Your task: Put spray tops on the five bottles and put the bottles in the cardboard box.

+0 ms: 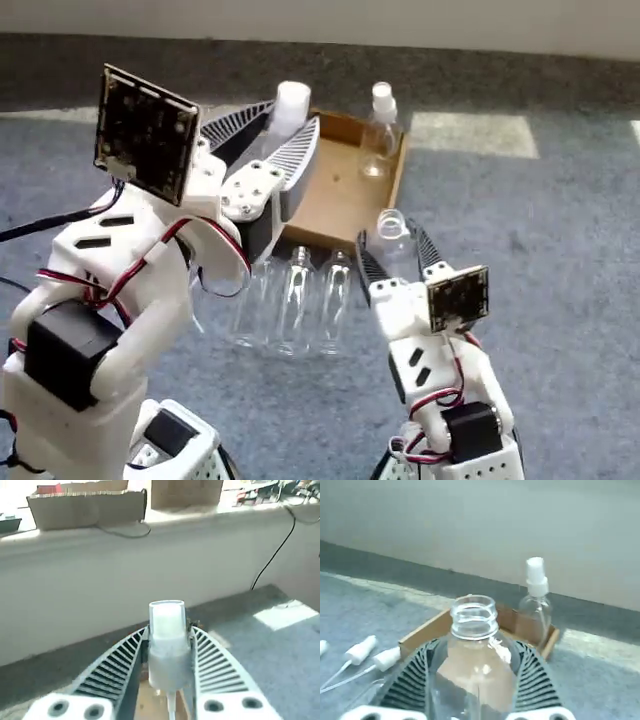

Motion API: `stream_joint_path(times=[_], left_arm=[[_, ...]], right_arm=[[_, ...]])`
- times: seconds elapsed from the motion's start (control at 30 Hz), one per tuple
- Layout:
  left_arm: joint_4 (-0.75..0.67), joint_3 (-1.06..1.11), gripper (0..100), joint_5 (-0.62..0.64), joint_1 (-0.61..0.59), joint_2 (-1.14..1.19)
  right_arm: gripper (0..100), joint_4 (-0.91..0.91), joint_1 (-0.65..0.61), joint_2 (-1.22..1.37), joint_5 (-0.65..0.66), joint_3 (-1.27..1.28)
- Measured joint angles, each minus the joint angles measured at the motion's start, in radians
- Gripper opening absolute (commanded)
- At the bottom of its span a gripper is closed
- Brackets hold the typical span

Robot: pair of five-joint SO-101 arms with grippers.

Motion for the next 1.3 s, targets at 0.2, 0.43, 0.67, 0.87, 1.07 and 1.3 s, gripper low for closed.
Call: stream_joint_path(times=[0.2, 0.43, 0.67, 0.87, 1.07, 1.3], left_arm=[[-0.249, 0.114, 1, 0.009, 0.017, -0.002], [-0.466, 0.292, 1, 0.009, 0.018, 0.0], [-0.548, 0.324, 1, 0.009, 0.031, 0.0], [-0.551, 0.35, 1, 0.009, 0.13, 0.0], [-0.554, 0.413, 1, 0.009, 0.15, 0.0], [-0.554, 0.453, 1, 0.009, 0.149, 0.002]], right_arm=[[0.4, 0.0, -0.161, 0.0, -0.008, 0.0], [0.4, -0.002, -0.209, 0.0, -0.008, 0.0], [0.4, -0.002, -0.212, -0.003, -0.009, 0.0], [0.4, -0.002, -0.212, -0.003, -0.009, 0.0], [0.4, -0.002, -0.212, -0.003, -0.009, 0.003], [0.4, -0.002, -0.212, -0.003, -0.009, 0.003]])
